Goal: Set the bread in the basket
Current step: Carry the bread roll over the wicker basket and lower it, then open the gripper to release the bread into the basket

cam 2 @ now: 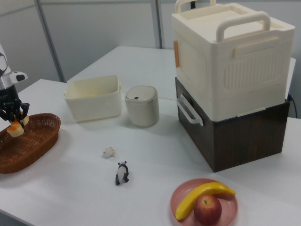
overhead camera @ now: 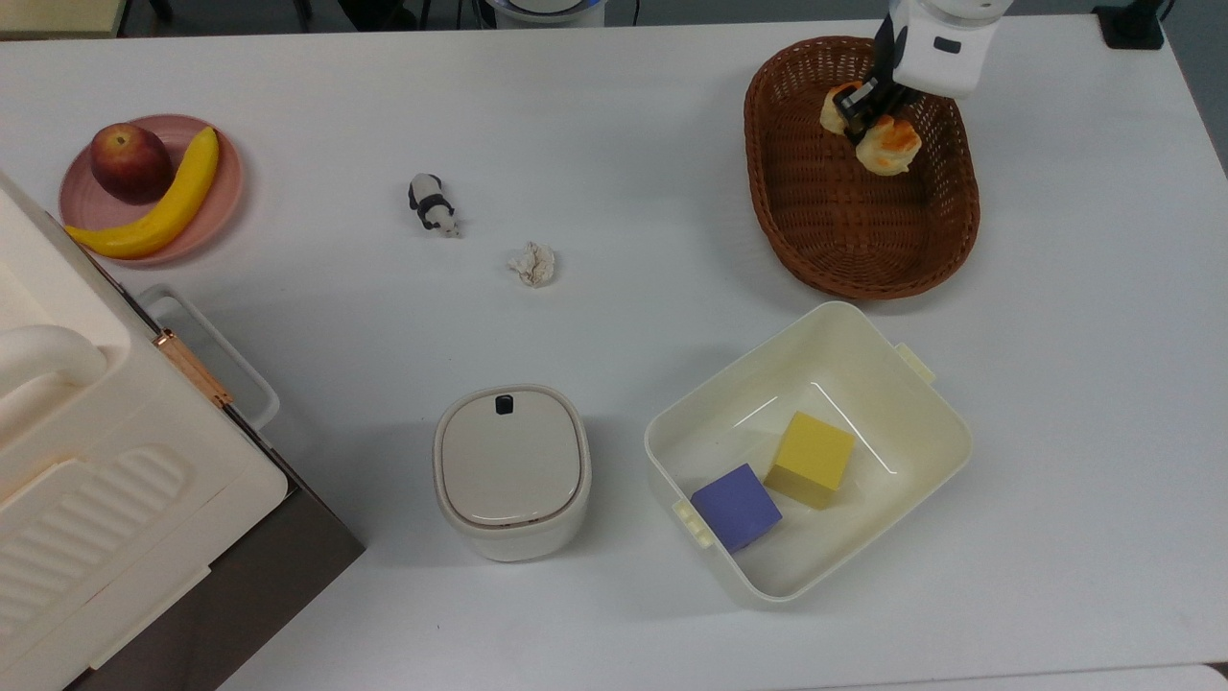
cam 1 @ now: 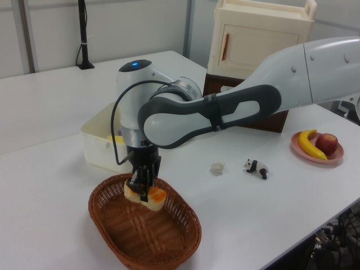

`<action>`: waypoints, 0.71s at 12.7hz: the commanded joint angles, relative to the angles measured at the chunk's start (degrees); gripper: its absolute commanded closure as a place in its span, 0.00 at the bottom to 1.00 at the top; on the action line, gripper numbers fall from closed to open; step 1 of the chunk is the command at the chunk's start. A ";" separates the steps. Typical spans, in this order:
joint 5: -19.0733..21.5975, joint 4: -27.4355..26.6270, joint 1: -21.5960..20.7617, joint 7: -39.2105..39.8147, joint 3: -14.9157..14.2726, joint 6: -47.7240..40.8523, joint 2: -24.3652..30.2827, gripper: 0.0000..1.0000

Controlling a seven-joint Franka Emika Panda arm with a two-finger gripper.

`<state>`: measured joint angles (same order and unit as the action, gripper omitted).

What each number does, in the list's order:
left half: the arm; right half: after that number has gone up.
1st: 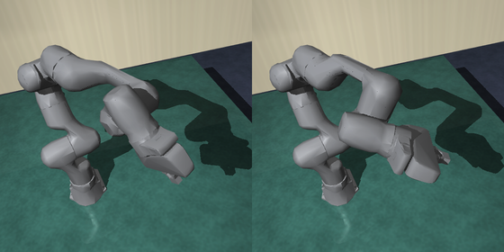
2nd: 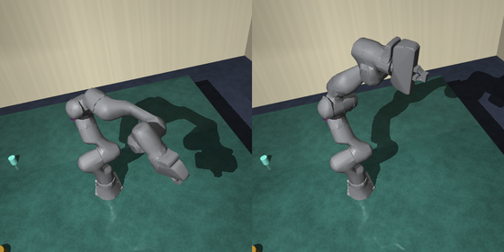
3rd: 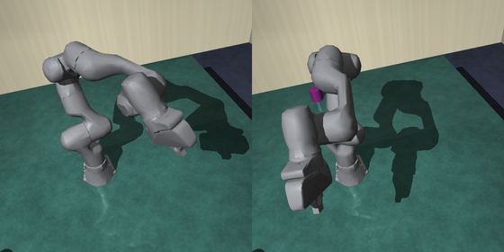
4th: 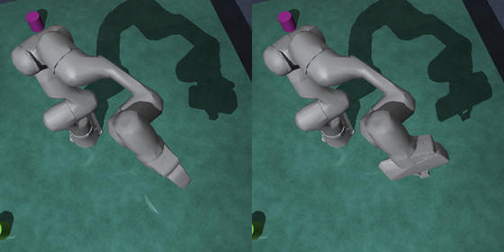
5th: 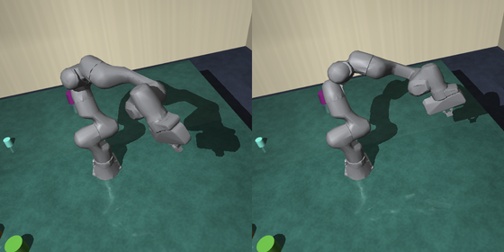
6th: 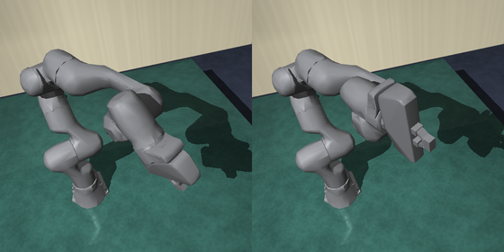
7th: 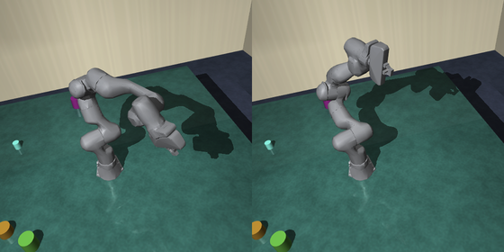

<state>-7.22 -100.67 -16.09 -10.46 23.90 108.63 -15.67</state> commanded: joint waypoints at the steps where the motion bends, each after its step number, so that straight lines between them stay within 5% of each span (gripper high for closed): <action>1: 0.19 0.56 -1.05 -1.41 -0.78 0.36 -0.06 0.00; 9: -0.43 1.00 0.70 -1.93 -2.79 -3.68 0.55 0.00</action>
<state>-7.33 -100.66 -15.75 -10.95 23.11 107.36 -15.81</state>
